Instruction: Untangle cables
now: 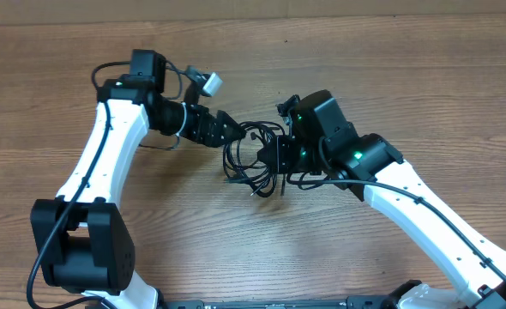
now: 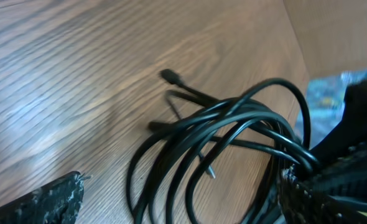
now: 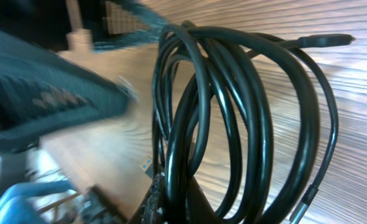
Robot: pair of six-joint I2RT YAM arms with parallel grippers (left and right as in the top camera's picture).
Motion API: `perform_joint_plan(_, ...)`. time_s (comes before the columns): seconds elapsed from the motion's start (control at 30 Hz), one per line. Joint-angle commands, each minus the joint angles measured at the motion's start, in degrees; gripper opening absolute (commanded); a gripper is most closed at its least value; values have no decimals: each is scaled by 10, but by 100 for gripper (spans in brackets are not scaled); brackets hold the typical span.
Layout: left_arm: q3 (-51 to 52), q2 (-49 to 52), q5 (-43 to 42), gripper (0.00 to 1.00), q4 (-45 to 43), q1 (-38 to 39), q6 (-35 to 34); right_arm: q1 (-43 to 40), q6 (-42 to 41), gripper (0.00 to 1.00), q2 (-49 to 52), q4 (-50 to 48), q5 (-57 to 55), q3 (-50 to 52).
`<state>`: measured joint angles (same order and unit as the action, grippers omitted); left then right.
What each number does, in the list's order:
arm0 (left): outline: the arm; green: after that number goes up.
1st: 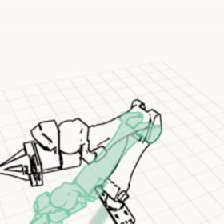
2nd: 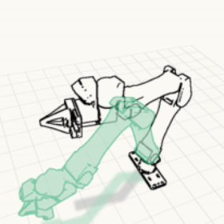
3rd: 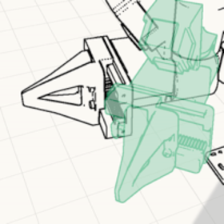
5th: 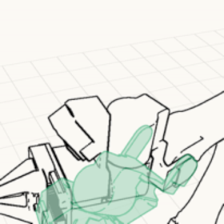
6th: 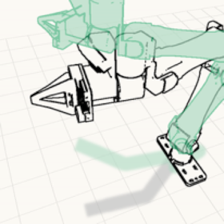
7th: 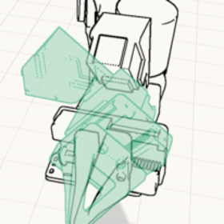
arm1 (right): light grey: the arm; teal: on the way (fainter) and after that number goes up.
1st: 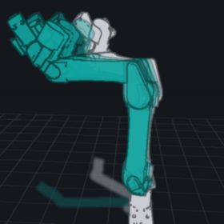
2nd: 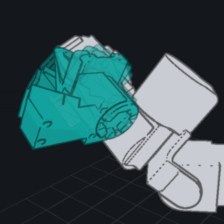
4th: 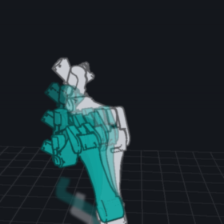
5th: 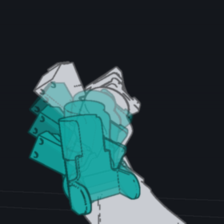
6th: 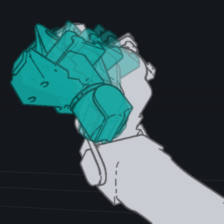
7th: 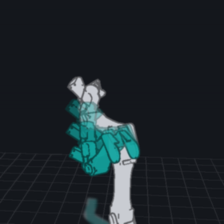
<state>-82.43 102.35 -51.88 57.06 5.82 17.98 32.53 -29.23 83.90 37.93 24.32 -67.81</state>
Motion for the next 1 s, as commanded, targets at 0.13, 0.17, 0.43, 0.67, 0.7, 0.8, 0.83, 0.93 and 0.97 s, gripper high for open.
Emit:
perform_joint_plan(0.13, 7, -4, 73, 45, -10, 57, 69, -18, 64, 4, -9, -27, 177, -3)
perform_joint_plan(0.17, 7, -4, 91, 24, -14, 64, 68, -18, 69, 4, -9, -22, 176, -3)
perform_joint_plan(0.43, 7, -4, 199, 4, -26, 49, -26, -46, 110, 4, -9, 30, 176, -3)
perform_joint_plan(0.67, 7, -4, 333, 4, -55, 3, -342, -85, 146, 4, -9, 0, 246, -3)
perform_joint_plan(0.7, 7, -4, 350, 4, -54, 1, -386, -89, 148, 4, -9, -14, 267, -3)
perform_joint_plan(0.8, 7, -4, 383, 4, -50, 1, -448, -96, 145, 4, -9, -49, 289, -3)
perform_joint_plan(0.83, 7, -4, 389, 5, -48, 1, -465, -99, 144, 4, -9, -56, 289, -3)
perform_joint_plan(0.93, 7, -4, 397, 4, -40, 1, -515, -113, 128, 4, -9, -56, 265, -3)
perform_joint_plan(0.97, 7, -4, 406, 4, -37, 0, -535, -119, 113, 4, -9, -49, 243, -3)
